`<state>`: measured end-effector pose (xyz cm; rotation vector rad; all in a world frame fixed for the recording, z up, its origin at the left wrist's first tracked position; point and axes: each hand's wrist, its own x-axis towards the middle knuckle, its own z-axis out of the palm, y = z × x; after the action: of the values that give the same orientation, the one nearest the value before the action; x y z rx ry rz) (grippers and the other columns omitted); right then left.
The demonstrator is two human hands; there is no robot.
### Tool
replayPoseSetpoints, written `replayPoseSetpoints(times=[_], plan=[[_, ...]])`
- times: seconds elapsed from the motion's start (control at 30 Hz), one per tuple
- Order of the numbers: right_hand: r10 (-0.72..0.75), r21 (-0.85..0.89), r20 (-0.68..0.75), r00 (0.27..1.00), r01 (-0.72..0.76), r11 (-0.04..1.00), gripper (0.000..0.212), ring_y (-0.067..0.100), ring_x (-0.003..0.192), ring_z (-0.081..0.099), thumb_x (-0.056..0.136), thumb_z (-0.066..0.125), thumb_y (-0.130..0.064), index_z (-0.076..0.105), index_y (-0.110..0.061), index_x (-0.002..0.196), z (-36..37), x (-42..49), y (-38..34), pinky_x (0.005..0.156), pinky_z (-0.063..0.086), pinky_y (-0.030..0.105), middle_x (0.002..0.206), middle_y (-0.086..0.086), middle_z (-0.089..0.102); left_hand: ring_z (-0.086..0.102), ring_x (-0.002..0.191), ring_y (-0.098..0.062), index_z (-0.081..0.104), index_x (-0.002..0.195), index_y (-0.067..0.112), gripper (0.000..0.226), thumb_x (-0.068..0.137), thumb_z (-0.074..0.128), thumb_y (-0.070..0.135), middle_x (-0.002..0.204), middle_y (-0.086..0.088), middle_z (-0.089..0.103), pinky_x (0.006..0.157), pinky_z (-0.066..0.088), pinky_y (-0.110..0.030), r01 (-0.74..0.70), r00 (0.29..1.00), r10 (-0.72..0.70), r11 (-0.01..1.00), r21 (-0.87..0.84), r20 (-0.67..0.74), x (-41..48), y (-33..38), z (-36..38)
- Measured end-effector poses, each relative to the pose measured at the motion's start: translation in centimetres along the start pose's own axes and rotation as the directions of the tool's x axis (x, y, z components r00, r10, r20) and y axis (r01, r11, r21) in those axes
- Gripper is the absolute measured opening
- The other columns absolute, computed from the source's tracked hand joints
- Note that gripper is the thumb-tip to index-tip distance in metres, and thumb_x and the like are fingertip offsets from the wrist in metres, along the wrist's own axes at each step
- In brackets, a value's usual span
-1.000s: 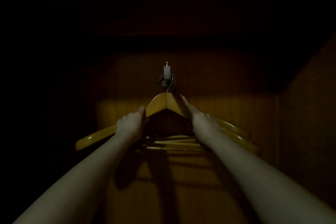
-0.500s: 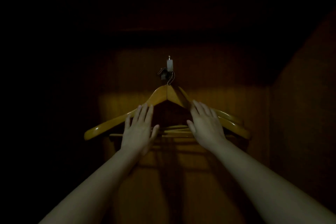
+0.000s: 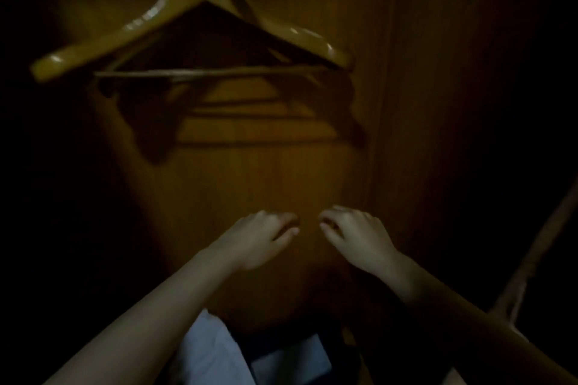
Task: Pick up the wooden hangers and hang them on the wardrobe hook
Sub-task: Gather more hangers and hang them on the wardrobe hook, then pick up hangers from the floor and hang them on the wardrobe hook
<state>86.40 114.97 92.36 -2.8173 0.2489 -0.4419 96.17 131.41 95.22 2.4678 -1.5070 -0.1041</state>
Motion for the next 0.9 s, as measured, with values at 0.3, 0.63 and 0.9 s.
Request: replayPoseSetpoints(times=[0.3, 0.63, 0.9], plan=[[0.478, 0.028, 0.380, 0.792, -0.526, 0.850, 0.025, 0.023, 0.104, 0.061, 0.095, 0.042, -0.029, 0.058, -0.024, 0.113, 8.6, -19.8, 10.1, 0.082, 0.046, 0.031, 0.113, 0.001, 0.064, 0.058, 0.072, -0.019, 0.054, 0.120, 0.019, 0.030, 0.097, 0.042, 0.033, 0.086, -0.007, 0.064, 0.069, 0.048, -0.032, 0.057, 0.885, 0.064, 0.968, -0.245, 0.461, -1.1, 6.9, 19.3], [0.760, -0.061, 0.571, 0.309, -0.908, 0.415, 0.029, 0.023, 0.103, 0.061, 0.095, 0.044, -0.032, 0.058, -0.023, 0.118, 11.8, -51.0, 15.4, 0.085, 0.047, 0.030, 0.119, 0.003, 0.063, 0.054, 0.087, -0.017, 0.052, 0.088, 0.010, 0.036, 0.086, 0.041, 0.045, 0.092, -0.012, 0.055, 0.076, 0.042, -0.027, 0.302, 0.620, -0.035, 0.933, -0.197, 0.784, -11.5, 19.0, 38.0], [0.732, -0.001, 0.675, -0.095, -0.992, -0.127, 0.030, 0.029, 0.094, 0.063, 0.095, 0.046, -0.023, 0.061, -0.007, 0.115, 13.4, -71.6, 13.9, 0.086, 0.050, 0.036, 0.113, 0.015, 0.065, 0.056, 0.111, -0.031, 0.056, 0.112, 0.008, 0.025, 0.098, 0.042, 0.024, 0.122, -0.018, 0.058, 0.088, 0.045, -0.032, 0.342, 0.417, -0.123, 0.939, -0.030, 0.901, -20.0, 27.4, 47.1]])
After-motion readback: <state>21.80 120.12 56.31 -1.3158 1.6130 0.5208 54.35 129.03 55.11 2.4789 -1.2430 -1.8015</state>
